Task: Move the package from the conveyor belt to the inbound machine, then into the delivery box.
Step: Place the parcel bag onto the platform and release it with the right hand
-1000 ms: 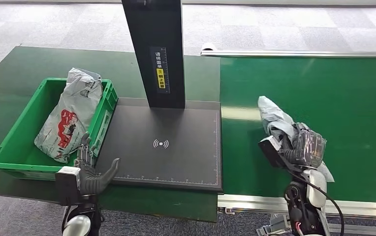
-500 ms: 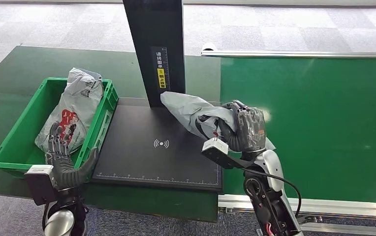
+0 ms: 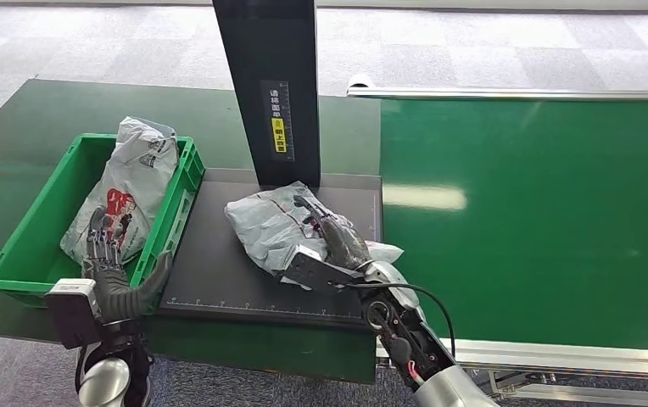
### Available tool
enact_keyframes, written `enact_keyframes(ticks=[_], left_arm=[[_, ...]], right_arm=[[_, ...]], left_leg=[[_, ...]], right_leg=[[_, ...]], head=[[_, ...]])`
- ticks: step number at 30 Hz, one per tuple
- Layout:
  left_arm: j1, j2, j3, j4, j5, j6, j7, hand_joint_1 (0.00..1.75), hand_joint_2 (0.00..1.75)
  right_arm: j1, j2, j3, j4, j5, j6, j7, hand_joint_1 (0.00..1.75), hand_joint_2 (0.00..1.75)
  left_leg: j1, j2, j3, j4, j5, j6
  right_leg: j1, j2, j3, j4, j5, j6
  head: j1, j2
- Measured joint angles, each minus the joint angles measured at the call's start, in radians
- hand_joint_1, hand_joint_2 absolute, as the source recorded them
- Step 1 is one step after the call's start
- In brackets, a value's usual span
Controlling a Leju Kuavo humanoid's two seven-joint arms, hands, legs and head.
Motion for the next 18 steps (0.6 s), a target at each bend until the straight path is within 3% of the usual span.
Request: enact_keyframes(ticks=[3, 5, 8, 12, 18], left_arm=[[0.002, -0.002, -0.001, 0.0, -0.037, -0.006, 0.013, 0.0, 1.75], [0.008, -0.002, -0.008, 0.0, -0.097, -0.016, 0.025, 0.0, 1.75], [0.019, -0.002, -0.032, 0.005, -0.178, -0.05, 0.036, 0.0, 1.75], [0.026, -0.002, -0.06, 0.026, -0.206, -0.073, 0.039, 0.0, 1.75], [0.022, -0.009, -0.087, 0.065, -0.207, -0.097, 0.042, 0.0, 1.75]], right_arm=[[0.008, 0.001, 0.001, 0.007, -0.077, 0.027, -0.036, 0.0, 1.75], [0.036, -0.002, -0.005, -0.032, -0.208, 0.096, -0.075, 0.0, 1.75], [0.107, -0.019, -0.015, -0.17, -0.452, 0.216, -0.128, 0.0, 1.75], [0.196, -0.054, -0.041, -0.389, -0.676, 0.282, -0.145, 0.0, 1.75], [0.277, -0.101, -0.142, -0.619, -0.778, 0.313, -0.145, 0.0, 1.75]], left_leg=[[0.0, 0.0, 0.0, 0.0, 0.0, 0.0], [0.0, 0.0, 0.0, 0.0, 0.0, 0.0], [0.0, 0.0, 0.0, 0.0, 0.0, 0.0], [0.0, 0.0, 0.0, 0.0, -0.001, 0.0], [0.0, 0.0, 0.0, 0.0, -0.001, 0.0]], right_leg=[[0.0, 0.0, 0.0, 0.0, 0.0, 0.0], [0.0, 0.0, 0.0, 0.0, 0.0, 0.0], [0.0, 0.0, -0.001, 0.0, 0.0, 0.0], [0.0, 0.0, -0.001, 0.0, 0.0, 0.0], [-0.001, 0.0, 0.0, 0.0, 0.0, 0.0]], head=[[0.0, 0.0], [0.0, 0.0], [0.0, 0.0], [0.0, 0.0], [0.0, 0.0]])
